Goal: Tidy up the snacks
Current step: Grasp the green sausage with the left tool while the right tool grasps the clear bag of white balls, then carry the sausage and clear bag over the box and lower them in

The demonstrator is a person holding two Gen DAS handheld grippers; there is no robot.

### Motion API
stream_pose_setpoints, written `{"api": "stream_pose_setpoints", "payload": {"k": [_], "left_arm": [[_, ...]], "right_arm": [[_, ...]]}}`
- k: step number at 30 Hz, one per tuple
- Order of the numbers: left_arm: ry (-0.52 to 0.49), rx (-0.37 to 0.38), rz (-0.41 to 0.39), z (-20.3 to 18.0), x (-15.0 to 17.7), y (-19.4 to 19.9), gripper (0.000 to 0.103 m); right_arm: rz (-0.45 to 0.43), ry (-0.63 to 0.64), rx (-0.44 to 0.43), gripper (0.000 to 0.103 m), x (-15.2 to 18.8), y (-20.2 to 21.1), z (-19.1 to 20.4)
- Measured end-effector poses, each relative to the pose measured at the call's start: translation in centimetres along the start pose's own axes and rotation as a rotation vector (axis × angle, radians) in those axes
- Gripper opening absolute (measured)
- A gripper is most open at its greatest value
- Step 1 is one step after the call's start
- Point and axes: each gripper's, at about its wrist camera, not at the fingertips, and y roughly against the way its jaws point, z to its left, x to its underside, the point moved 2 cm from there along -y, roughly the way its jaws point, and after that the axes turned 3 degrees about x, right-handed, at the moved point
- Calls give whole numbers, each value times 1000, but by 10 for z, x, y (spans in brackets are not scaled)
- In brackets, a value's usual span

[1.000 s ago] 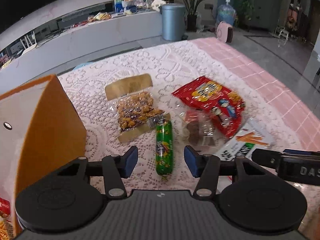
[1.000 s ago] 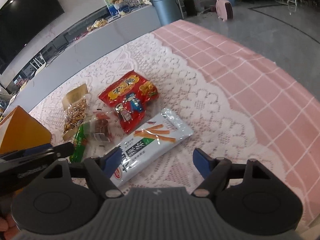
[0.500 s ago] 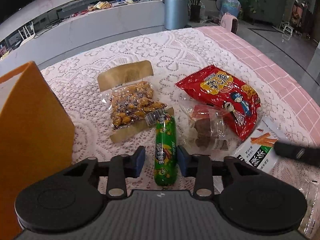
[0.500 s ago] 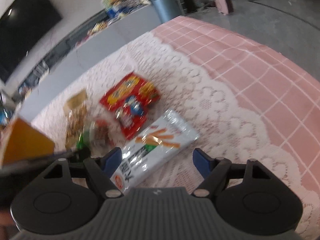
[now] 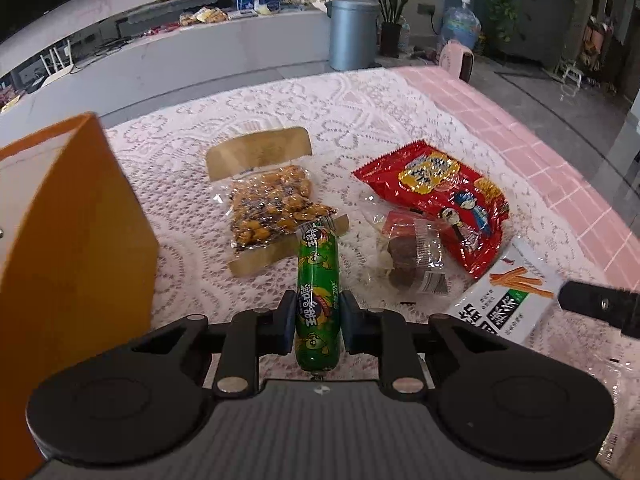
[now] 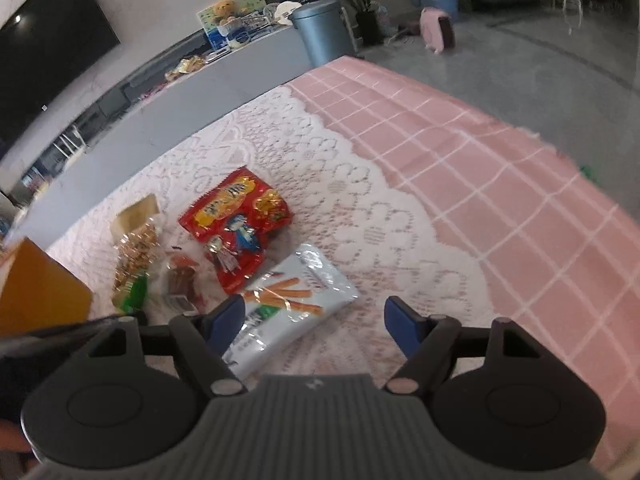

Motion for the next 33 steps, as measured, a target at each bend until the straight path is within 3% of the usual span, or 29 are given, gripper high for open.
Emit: {"api": "stream_pose_setpoints", "payload": {"k": [2, 4, 7, 10, 12, 20, 28, 33], "left_arm": [[14, 3, -13, 0, 3, 9, 24], [32, 10, -23, 0, 5, 18, 24], [46, 29, -48, -3, 8, 34, 24], [50, 48, -64, -6, 8, 50, 24], [48, 59, -78, -7, 10, 61, 24], [55, 69, -107, -6, 19, 91, 24], [69, 75, -146, -6, 24, 114, 24], [68, 78, -156, -9, 26, 120, 24]], "right_arm": [[3, -6, 44, 75, 5, 9, -2], [2, -26, 98, 83, 7, 19, -5], [-24, -85, 193, 84, 9, 36, -12], [124, -162, 186, 82, 19, 32, -18], [179, -191, 215, 80, 26, 31, -21], [244, -151, 301, 80, 34, 28, -18], [309, -132, 305, 78, 37, 13, -18], [301, -112, 316, 77, 40, 14, -14]]}}
